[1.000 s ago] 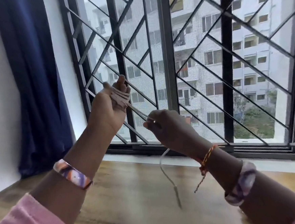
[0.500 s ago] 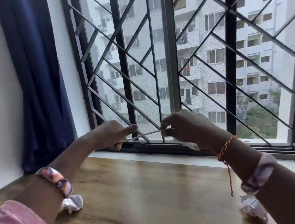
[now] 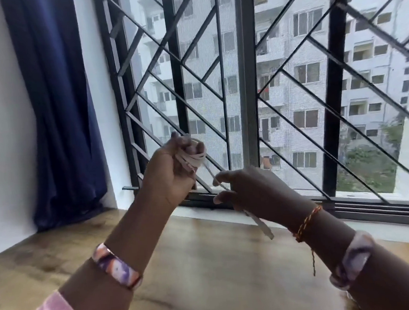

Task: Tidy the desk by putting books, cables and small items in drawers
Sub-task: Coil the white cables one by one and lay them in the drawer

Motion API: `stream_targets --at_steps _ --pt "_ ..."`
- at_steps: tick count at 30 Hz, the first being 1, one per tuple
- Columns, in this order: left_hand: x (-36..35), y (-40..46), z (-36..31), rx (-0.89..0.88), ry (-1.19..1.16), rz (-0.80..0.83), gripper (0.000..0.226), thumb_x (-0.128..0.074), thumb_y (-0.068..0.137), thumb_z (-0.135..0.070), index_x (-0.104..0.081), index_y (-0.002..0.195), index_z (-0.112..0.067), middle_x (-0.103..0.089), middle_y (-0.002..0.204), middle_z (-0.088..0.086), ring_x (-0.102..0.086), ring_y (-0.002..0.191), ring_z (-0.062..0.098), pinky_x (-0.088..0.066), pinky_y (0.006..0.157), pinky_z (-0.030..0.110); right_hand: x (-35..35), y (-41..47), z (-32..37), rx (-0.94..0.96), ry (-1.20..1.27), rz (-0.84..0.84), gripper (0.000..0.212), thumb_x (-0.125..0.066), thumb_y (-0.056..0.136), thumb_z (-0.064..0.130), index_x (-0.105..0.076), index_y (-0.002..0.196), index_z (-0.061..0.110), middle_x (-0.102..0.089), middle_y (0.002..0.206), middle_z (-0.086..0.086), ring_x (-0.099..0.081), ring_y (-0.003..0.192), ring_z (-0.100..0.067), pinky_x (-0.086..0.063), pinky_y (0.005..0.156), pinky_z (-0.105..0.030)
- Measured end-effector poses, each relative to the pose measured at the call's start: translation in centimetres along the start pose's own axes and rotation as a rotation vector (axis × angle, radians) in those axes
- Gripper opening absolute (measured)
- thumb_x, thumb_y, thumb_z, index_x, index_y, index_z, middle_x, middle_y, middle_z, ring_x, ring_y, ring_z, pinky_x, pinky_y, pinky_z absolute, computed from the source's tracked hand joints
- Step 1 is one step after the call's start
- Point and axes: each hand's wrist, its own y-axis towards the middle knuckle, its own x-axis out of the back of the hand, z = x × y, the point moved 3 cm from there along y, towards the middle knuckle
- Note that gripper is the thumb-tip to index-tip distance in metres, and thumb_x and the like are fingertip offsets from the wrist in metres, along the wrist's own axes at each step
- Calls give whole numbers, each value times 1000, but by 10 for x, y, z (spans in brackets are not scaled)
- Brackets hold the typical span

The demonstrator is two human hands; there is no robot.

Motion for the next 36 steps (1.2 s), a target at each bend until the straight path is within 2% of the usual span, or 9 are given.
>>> stream_targets --at_steps 5,9,14,16,19,24,27,30,36 --pt "26 6 -2 -567 1034 -96 33 -43 98 -16 -53 67 -11 -58 60 3 -52 48 1 -42 52 13 -5 -9 21 81 -107 80 20 -56 91 26 -54 106 13 -57 84 -8 -64 84 -33 -44 63 -30" --pt "30 -6 5 -477 1598 198 39 -46 95 -33 -55 67 -6 -56 49 -8 -55 47 7 -48 56 22 8 -10 15 128 -257 -127 21 -47 94 22 -61 109 24 -66 102 -2 -66 88 -26 -47 67 -31" --pt "26 -32 9 145 1406 526 98 -31 67 -80 -59 88 12 -54 53 -1 -48 44 6 -45 62 34 22 -19 24 235 -405 -535 13 -71 74 27 -72 86 32 -68 100 0 -53 107 -25 -29 88 -39" --pt "15 -46 -1 188 1265 582 83 -39 73 -71 -61 86 8 -55 52 0 -49 44 8 -39 63 42 27 -22 31 249 -323 -666 11 -72 70 30 -74 81 31 -62 114 -4 -37 116 -23 -23 90 -40" --pt "-9 -66 -17 55 1059 587 42 -53 81 -45 -55 65 -7 -43 36 -7 -44 43 16 -36 63 46 38 -21 48 267 -58 -734 19 -56 83 28 -73 87 23 -59 103 -7 -48 100 -24 -36 81 -38" --pt "-23 -70 -41 -181 976 437 37 -54 89 -27 -61 55 -15 -36 31 -8 -34 39 23 -47 51 26 43 -9 69 285 495 -530 29 -43 91 15 -69 102 9 -67 91 -10 -62 83 -20 -49 74 -33" --pt "-24 -69 -43 -251 946 381 37 -53 89 -30 -64 57 -14 -40 31 -7 -36 31 14 -49 51 24 34 -6 72 264 841 -302 34 -41 93 26 -62 114 10 -62 99 -18 -62 92 -31 -49 86 -51" --pt "-20 -65 -34 -153 937 356 58 -39 85 -51 -55 58 -2 -35 32 -5 -33 30 9 -38 45 20 27 -14 66 236 1001 -145 38 -49 89 22 -52 126 16 -64 106 -22 -62 92 -41 -48 86 -60" --pt "-14 -63 -13 119 897 549 52 -33 82 -50 -74 73 -20 -51 39 -3 -34 29 4 -28 37 18 19 -28 35 140 1024 136 75 -77 68 10 -47 131 36 -70 110 1 -64 107 -17 -49 94 -34"
